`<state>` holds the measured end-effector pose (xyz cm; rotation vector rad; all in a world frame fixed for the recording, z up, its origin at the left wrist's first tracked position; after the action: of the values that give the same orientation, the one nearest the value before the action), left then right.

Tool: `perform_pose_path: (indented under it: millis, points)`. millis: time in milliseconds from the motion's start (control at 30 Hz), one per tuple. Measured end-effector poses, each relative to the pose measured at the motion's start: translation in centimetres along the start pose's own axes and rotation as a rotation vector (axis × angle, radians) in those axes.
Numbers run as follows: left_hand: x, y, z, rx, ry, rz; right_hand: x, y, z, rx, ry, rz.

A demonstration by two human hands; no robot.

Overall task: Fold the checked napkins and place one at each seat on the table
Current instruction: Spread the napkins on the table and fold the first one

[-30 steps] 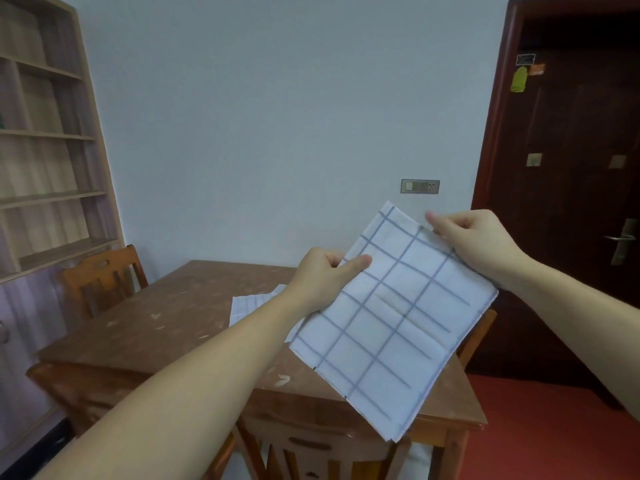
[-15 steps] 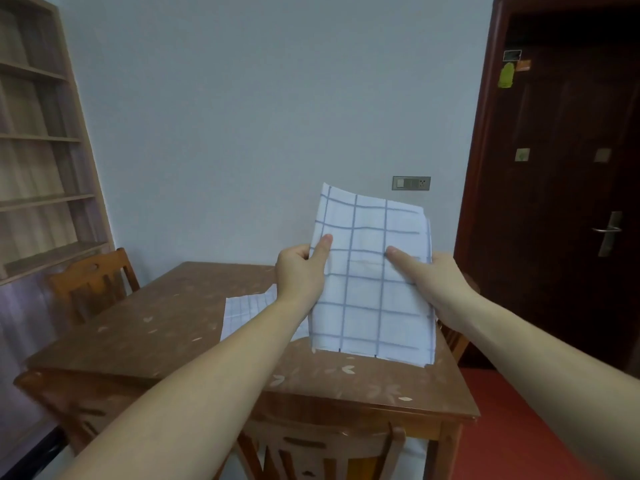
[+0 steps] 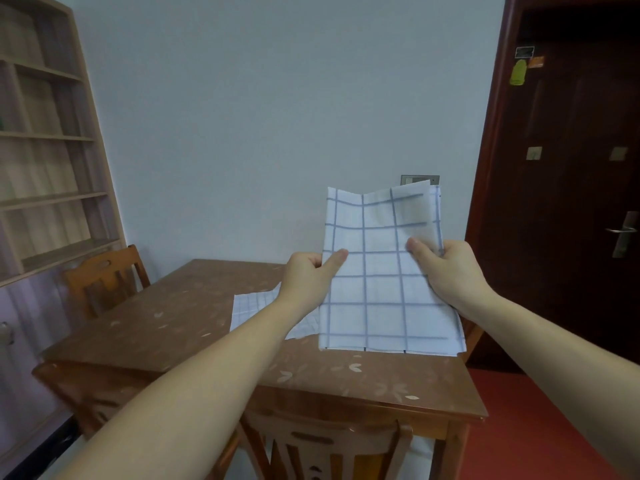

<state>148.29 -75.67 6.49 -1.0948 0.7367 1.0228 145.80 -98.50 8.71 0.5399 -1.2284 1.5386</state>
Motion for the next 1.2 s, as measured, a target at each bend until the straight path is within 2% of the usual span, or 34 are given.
perform_pose_path:
  millis: [133, 233, 367, 600, 867, 1033, 1200]
  points:
    - [-0.4, 0.0, 0.3, -0.007, 0.003, -0.013, -0.4, 0.0, -0.2, -0.028, 0.037, -0.034]
    - [0.3, -0.1, 0.3, 0.098, 0.104, 0.037, -0.5, 0.1, 0.1, -0.029, -0.024, -0.054]
    - [0.7, 0.1, 0.5, 0.208, 0.151, 0.07, -0.4, 0.0, 0.7, 0.091, -0.104, -0.046]
    - [0.2, 0.2, 0.5, 0.233, 0.339, 0.083, -0.1, 0.3, 0.8, 0.303, -0.34, -0.138]
    - [0.6, 0.0, 0.9, 0.321, 0.525, 0.135, -0.3, 0.5, 1.0, 0.422, -0.468, -0.177]
    - [0.0, 0.3, 1.1, 0.32, 0.576, 0.139, -0.1, 0.5, 1.4, 0.479, -0.432, -0.145]
    - [-0.5, 0.5, 1.3, 0.352, 0.546, 0.139, -0.6, 0.2, 2.0, 0.467, -0.407, -0.192]
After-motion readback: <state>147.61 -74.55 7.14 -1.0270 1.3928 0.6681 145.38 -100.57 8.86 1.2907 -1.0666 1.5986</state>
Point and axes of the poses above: each hand's wrist, its own y-axis away from the middle knuckle, its own z-axis out of the back of the hand, x = y × z, the point moved 5 cm from there along -y, towards the middle knuckle, and after that the axes turned 8 degrees about x, right-handed, at the moved point
